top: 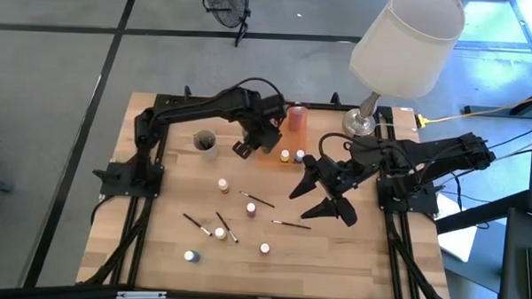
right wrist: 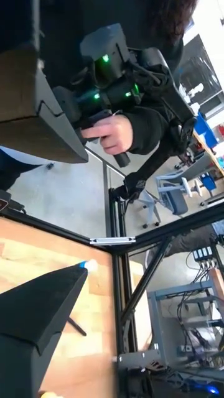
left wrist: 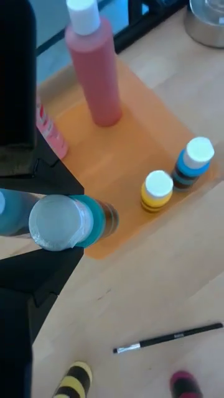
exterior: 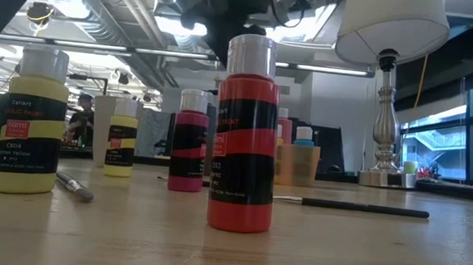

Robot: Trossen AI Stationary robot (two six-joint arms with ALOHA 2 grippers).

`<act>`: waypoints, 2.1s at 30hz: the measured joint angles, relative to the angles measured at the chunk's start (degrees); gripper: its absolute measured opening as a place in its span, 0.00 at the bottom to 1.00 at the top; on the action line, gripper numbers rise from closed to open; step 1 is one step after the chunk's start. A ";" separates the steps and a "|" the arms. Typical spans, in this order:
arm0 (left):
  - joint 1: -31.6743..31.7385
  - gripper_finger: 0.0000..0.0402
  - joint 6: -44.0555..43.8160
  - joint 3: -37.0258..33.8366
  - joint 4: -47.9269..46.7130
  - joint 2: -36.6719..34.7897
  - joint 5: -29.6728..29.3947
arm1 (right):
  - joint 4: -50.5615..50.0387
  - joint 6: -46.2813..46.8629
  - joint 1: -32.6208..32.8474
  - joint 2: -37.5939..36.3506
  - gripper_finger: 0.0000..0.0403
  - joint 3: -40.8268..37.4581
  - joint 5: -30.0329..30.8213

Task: Pick & Place Paint Supplies
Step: Put the small green paint bottle into the orange bin

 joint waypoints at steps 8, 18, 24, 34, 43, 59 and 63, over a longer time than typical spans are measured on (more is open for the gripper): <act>0.60 0.29 0.50 0.00 -0.13 2.87 1.62 | 0.04 0.17 0.00 0.00 0.72 0.00 1.82; 2.71 0.29 0.35 0.00 -0.12 3.48 4.12 | 0.07 0.58 0.00 0.00 0.72 0.00 3.27; 3.32 0.29 0.08 -1.26 1.29 3.48 6.16 | 0.28 0.58 -0.02 0.02 0.72 0.00 3.29; 3.31 0.29 0.43 -2.97 3.30 3.50 5.75 | 0.30 0.58 -0.22 0.02 0.72 0.00 3.29; 3.31 0.29 0.16 -2.91 2.89 6.15 6.09 | 0.30 0.58 -0.22 0.07 0.72 0.00 3.29; 3.57 0.29 0.26 -2.91 3.30 7.72 5.77 | -0.06 1.02 -0.20 0.07 0.72 0.00 3.73; 3.67 0.29 -0.12 -2.91 3.23 7.72 6.01 | -0.13 1.02 -0.20 0.07 0.72 0.00 3.75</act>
